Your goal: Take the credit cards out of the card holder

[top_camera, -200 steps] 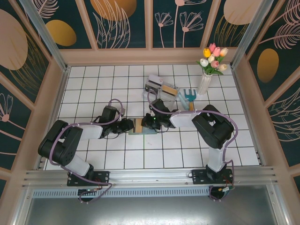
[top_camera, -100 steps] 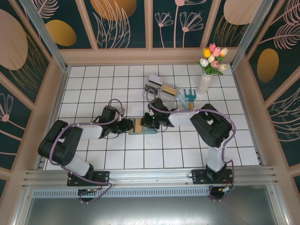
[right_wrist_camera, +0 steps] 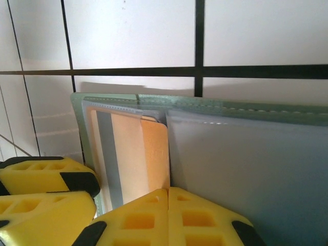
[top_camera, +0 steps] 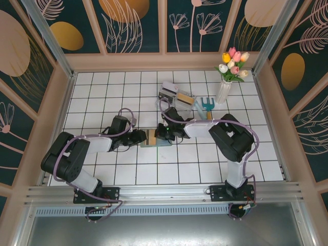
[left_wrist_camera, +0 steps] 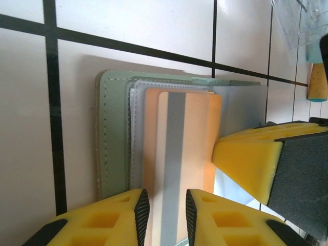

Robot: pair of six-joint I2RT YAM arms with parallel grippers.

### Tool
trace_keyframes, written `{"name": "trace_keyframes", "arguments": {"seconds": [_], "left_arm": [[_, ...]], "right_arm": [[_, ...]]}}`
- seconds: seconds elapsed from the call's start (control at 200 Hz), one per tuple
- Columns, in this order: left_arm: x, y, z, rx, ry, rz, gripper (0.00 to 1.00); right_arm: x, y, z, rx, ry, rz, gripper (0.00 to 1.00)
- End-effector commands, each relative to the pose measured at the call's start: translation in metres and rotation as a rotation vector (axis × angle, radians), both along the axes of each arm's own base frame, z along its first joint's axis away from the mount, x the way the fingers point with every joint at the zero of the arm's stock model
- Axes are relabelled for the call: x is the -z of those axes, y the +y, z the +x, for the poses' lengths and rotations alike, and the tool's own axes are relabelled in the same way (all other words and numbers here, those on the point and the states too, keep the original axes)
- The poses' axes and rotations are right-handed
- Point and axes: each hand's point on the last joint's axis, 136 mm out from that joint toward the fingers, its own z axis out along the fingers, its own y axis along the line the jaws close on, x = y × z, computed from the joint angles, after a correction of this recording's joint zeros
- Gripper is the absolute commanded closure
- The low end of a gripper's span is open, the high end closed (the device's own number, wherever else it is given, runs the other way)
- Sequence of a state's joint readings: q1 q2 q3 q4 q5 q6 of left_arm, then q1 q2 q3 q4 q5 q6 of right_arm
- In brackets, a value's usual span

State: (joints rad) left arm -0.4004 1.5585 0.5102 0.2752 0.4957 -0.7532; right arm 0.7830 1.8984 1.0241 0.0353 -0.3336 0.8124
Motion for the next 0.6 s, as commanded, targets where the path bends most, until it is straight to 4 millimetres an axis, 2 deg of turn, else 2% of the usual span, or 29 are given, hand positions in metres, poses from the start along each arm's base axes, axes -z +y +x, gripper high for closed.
{"name": "trace_keyframes", "arguments": {"seconds": [0.0, 0.23, 0.596], "left_arm": [[0.021, 0.014, -0.015, -0.025, 0.073, 0.079, 0.7], [0.014, 0.014, -0.012, -0.03, 0.051, 0.076, 0.72], [-0.021, 0.004, 0.002, -0.01, -0.026, 0.021, 0.73]], "right_arm": [[0.007, -0.021, -0.002, 0.021, 0.001, -0.099, 1.0], [0.005, -0.024, -0.002, 0.017, -0.013, -0.101, 1.0], [0.003, -0.023, 0.001, 0.024, -0.028, -0.099, 1.0]]}}
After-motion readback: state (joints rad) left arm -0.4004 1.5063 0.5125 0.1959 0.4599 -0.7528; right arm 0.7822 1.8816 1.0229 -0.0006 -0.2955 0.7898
